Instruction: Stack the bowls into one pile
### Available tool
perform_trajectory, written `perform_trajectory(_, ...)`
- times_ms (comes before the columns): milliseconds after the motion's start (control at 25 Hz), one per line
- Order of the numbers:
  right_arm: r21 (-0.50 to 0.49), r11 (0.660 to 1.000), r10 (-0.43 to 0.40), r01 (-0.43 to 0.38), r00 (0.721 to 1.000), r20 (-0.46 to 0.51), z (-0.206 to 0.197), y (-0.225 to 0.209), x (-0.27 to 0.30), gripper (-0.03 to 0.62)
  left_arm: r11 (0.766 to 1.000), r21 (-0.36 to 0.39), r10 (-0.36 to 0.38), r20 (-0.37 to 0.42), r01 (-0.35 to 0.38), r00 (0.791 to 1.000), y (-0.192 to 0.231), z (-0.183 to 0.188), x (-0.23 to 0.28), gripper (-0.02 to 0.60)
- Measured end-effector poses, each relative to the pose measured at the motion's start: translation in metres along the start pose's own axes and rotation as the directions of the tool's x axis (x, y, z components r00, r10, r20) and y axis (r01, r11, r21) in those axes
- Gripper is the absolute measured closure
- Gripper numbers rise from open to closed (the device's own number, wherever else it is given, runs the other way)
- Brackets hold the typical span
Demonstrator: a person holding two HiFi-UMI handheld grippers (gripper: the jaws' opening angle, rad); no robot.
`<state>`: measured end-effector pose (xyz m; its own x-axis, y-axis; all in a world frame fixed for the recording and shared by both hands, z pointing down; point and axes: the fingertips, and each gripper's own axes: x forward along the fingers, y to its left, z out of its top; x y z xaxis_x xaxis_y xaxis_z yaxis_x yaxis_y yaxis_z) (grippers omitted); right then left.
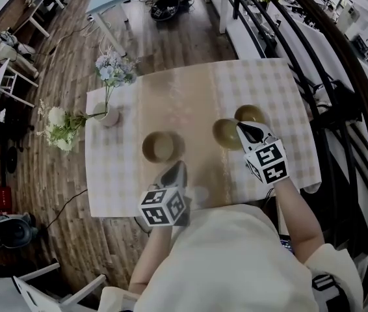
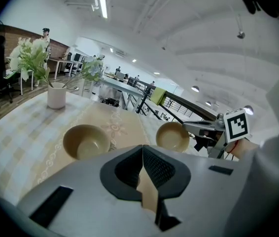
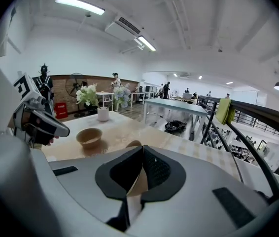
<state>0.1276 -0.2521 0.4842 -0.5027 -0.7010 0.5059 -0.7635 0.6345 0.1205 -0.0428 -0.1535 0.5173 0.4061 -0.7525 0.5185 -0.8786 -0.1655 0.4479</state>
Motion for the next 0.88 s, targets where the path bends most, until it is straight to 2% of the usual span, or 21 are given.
perform_trajectory(320, 0.000, 0.998, -0.063, 0.063, 0.997, 0.045, 0.024, -0.031, -0.006, 0.592, 1.000, 0.007, -0.008, -0.008, 0.008, 1.000, -0.002, 0.003, 0.003, 0.575)
perform_trajectory(880, 0.024, 0.988, -0.151, 0.152, 0.987, -0.049, -0.015, -0.075, 0.009, 0.592, 1.000, 0.004, -0.001, -0.026, 0.001, 1.000, -0.001, 0.001, 0.012, 0.575)
